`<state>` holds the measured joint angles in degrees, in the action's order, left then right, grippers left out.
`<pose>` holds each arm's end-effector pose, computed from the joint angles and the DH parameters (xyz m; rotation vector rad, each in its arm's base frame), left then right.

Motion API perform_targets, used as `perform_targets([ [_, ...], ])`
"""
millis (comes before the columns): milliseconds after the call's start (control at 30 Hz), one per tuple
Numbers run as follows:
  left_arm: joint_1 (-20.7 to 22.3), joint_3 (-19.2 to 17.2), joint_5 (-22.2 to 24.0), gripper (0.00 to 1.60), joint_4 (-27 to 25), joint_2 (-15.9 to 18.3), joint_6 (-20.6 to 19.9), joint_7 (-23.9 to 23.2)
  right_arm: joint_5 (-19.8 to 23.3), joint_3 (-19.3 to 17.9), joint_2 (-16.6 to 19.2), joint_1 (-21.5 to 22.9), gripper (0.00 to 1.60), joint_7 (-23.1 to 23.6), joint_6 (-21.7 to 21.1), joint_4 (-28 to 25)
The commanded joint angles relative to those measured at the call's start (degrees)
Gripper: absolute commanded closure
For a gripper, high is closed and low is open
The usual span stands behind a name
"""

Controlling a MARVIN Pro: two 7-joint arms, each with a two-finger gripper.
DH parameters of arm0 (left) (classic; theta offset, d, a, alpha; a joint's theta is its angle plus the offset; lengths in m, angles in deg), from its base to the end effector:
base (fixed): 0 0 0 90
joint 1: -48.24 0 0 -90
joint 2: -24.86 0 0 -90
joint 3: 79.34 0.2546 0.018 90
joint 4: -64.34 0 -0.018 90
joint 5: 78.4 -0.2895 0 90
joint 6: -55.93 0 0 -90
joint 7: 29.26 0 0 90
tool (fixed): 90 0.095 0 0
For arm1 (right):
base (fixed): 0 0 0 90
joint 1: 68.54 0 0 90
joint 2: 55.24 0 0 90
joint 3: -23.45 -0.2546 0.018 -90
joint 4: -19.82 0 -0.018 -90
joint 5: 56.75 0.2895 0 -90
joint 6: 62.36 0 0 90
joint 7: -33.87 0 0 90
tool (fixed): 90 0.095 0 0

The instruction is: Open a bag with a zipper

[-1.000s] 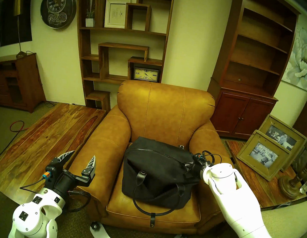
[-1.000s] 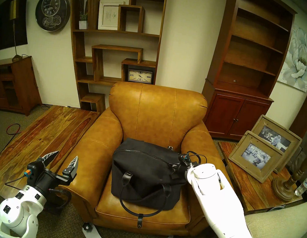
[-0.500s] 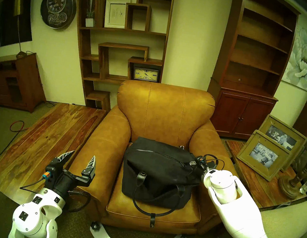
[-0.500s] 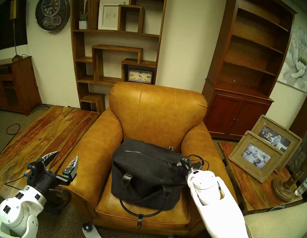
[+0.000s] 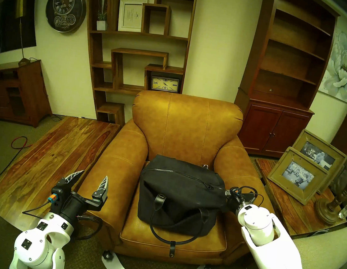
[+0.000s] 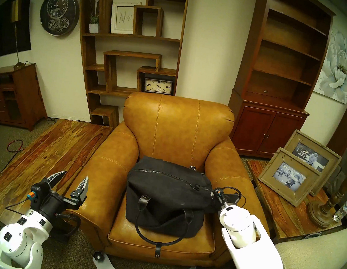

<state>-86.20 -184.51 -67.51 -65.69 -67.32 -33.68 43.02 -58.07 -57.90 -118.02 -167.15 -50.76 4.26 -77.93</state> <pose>0.2085 0.0548 -0.2345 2.2076 -0.0377 2.1067 0.3491 -0.0582 -0.3173 2.4454 0.7116 1.4803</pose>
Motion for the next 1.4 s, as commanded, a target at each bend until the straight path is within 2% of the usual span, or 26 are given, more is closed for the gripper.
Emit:
perform_targets([
  [0,-0.1,0.0,0.0,0.0,-1.3,0.1,0.1,-0.1,4.1,-1.3,-1.5,0.6,0.04,2.6,1.3,-3.3],
  [33,-0.1,0.0,0.0,0.0,-1.3,0.1,0.1,-0.1,4.3,-1.2,-1.6,1.1,0.09,3.0,1.3,-3.4],
  [67,-0.1,0.0,0.0,0.0,-1.3,0.1,0.1,-0.1,4.8,-1.2,-1.5,1.5,0.08,3.7,1.1,-3.4],
  [100,-0.1,0.0,0.0,0.0,-1.3,0.1,0.1,-0.1,5.2,-1.2,-1.3,1.9,0.0,4.5,0.7,-3.4],
  [400,-0.1,0.0,-0.1,0.0,-1.3,0.1,0.1,-0.1,3.9,1.4,-0.4,5.9,0.0,7.7,-1.4,0.2],
  [800,-0.1,0.0,-0.1,0.0,-1.3,0.1,0.1,-0.1,1.3,2.7,0.1,9.2,0.35,8.0,-1.7,4.5],
  [1000,-0.1,0.0,-0.1,0.0,-1.3,0.1,0.1,-0.1,0.9,3.7,-0.4,10.8,0.38,9.2,-1.2,6.0],
  [1367,-0.1,0.0,-0.1,0.0,-1.3,0.0,0.1,-0.1,-1.8,6.6,-2.1,14.4,0.65,8.6,0.5,10.1],
])
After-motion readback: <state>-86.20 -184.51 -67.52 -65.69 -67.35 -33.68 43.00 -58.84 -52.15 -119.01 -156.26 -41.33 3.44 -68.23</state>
